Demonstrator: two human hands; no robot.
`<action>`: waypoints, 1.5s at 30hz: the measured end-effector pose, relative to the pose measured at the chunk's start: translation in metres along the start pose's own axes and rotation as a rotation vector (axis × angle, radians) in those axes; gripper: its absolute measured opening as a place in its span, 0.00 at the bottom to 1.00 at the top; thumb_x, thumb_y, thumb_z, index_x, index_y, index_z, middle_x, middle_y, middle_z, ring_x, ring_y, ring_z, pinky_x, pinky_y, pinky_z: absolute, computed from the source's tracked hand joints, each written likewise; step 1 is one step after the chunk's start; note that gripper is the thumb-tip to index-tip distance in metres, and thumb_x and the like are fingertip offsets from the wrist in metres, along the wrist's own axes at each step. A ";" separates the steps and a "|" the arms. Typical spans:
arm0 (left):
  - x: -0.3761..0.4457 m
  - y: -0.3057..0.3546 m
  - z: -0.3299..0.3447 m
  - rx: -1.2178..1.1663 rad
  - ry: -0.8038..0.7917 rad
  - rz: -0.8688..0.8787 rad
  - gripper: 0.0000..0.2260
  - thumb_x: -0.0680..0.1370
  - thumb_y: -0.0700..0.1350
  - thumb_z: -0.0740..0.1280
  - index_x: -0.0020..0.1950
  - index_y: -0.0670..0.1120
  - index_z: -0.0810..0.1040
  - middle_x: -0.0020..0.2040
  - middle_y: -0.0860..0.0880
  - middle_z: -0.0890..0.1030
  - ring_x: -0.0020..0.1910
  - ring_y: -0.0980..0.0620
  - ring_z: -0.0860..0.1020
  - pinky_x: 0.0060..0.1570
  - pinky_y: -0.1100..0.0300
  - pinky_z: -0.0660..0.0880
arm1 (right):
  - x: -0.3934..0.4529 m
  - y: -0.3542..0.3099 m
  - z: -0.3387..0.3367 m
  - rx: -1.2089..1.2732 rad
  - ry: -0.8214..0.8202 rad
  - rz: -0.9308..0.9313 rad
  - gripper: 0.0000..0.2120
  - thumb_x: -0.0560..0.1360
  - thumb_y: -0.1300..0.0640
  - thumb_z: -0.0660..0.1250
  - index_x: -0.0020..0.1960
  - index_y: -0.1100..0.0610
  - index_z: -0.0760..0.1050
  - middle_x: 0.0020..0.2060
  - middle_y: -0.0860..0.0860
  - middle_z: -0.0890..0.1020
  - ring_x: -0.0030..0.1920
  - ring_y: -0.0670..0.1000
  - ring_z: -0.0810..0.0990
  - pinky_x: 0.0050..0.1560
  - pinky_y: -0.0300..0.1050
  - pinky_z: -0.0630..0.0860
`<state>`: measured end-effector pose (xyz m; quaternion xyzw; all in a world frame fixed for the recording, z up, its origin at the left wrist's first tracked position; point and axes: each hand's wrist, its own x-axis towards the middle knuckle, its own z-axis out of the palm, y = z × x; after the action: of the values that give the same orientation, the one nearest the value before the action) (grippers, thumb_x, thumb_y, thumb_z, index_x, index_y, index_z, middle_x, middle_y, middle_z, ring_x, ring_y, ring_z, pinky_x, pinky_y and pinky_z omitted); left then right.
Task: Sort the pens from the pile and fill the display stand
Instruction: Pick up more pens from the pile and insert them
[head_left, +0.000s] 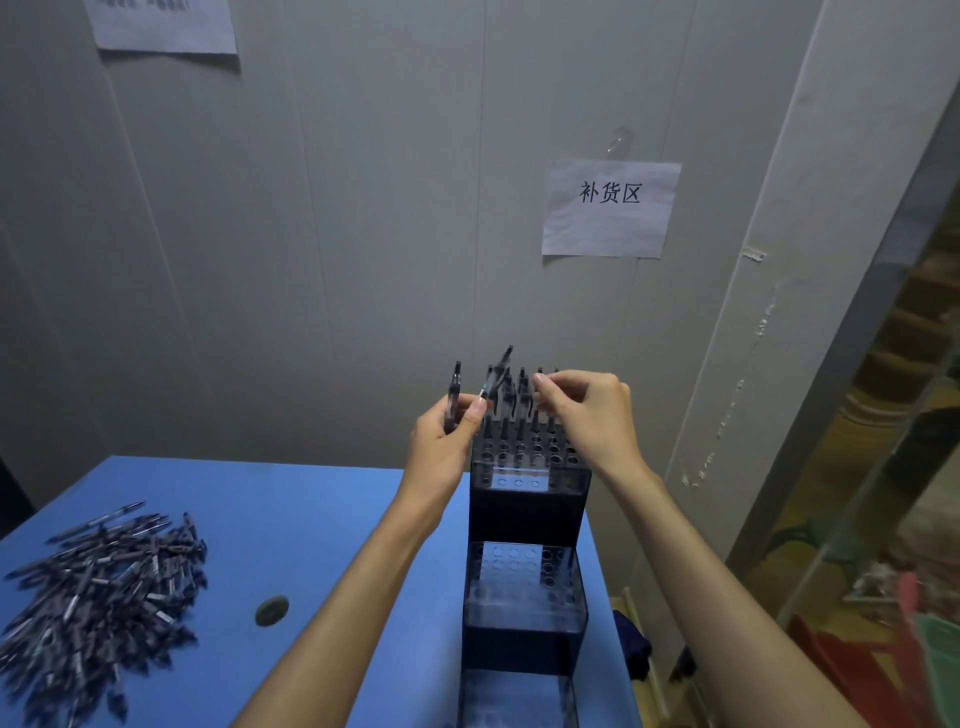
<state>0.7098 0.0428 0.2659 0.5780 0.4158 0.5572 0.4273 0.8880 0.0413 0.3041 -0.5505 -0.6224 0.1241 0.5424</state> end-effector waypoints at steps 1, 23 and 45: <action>0.000 0.001 0.002 -0.003 -0.006 0.003 0.09 0.82 0.53 0.66 0.53 0.50 0.82 0.33 0.62 0.78 0.31 0.64 0.74 0.35 0.68 0.69 | 0.000 -0.002 -0.001 0.045 -0.018 0.018 0.09 0.77 0.50 0.72 0.50 0.56 0.86 0.37 0.45 0.86 0.39 0.41 0.85 0.49 0.43 0.83; 0.010 -0.012 -0.008 0.096 0.010 -0.030 0.09 0.85 0.50 0.61 0.46 0.49 0.70 0.40 0.49 0.74 0.31 0.53 0.64 0.32 0.57 0.62 | 0.020 0.009 -0.018 0.396 0.133 0.142 0.05 0.77 0.64 0.71 0.50 0.64 0.83 0.37 0.59 0.86 0.37 0.54 0.85 0.45 0.49 0.84; 0.010 -0.002 -0.007 0.160 0.034 0.060 0.14 0.84 0.54 0.62 0.49 0.43 0.73 0.36 0.50 0.69 0.36 0.53 0.65 0.39 0.53 0.65 | 0.002 0.024 0.004 -0.170 -0.001 -0.119 0.07 0.77 0.58 0.72 0.52 0.58 0.85 0.41 0.49 0.86 0.41 0.43 0.83 0.51 0.38 0.81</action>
<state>0.7027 0.0535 0.2667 0.6131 0.4486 0.5444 0.3558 0.8985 0.0528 0.2859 -0.5566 -0.6625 0.0387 0.4998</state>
